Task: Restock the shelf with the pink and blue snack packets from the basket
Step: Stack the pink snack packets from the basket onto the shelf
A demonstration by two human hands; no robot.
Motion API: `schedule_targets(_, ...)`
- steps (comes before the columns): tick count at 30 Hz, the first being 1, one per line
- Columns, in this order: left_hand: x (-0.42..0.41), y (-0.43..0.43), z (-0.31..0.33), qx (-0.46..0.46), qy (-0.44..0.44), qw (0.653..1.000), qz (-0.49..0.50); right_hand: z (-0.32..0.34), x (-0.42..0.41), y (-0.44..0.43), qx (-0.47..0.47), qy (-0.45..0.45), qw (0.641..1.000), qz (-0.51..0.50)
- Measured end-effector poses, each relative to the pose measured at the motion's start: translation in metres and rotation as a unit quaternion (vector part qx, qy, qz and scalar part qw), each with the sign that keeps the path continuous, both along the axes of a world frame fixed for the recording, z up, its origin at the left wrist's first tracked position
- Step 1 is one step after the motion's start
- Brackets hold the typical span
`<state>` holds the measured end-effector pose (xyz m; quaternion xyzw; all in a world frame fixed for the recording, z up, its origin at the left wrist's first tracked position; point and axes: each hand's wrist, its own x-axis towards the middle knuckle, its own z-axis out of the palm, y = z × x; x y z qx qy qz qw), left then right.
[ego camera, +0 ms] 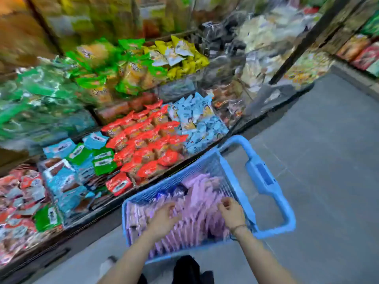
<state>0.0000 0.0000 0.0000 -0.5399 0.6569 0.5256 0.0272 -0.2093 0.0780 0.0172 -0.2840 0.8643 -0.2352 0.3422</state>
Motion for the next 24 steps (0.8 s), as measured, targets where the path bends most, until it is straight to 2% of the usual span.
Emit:
schedule_targets(2, -0.028, -0.006, 0.0, -0.015, 0.011, 1.0, 0.001, -0.002, -0.011, -0.007, 0.008, -0.033, 0.999, 0.027)
schedule_targets(4, -0.052, -0.011, 0.003, -0.037, -0.022, 0.999, -0.019, 0.0, -0.014, -0.019, 0.034, -0.059, 0.995, 0.075)
schedule_targets(6, -0.072, -0.013, -0.002, -0.026, -0.044, 0.998, -0.024, -0.001, -0.013, -0.032, 0.057, -0.076, 0.99, 0.105)
schedule_targets(10, -0.085, -0.014, -0.013, -0.001, -0.031, 0.999, -0.019, -0.01, -0.006, -0.062, 0.116, -0.09, 0.976, 0.162)
schedule_targets(16, -0.048, -0.018, -0.021, 0.072, 0.016, 0.991, 0.111, -0.033, -0.002, -0.076, 0.165, -0.06, 0.966, 0.19)
schedule_targets(18, -0.027, -0.015, -0.018, 0.162, 0.07, 0.96, 0.216, -0.035, 0.0, -0.075, 0.164, -0.048, 0.967, 0.19)
schedule_targets(20, -0.006, -0.012, -0.015, 0.226, 0.134, 0.914, 0.309, -0.034, 0.001, -0.073, 0.151, -0.043, 0.97, 0.185)
schedule_targets(22, 0.011, -0.008, -0.01, 0.248, 0.174, 0.88, 0.367, -0.028, 0.002, -0.071, 0.133, -0.051, 0.975, 0.168)
schedule_targets(24, 0.022, -0.004, -0.002, 0.252, 0.194, 0.862, 0.396, -0.016, 0.007, -0.068, 0.103, -0.073, 0.982, 0.138)
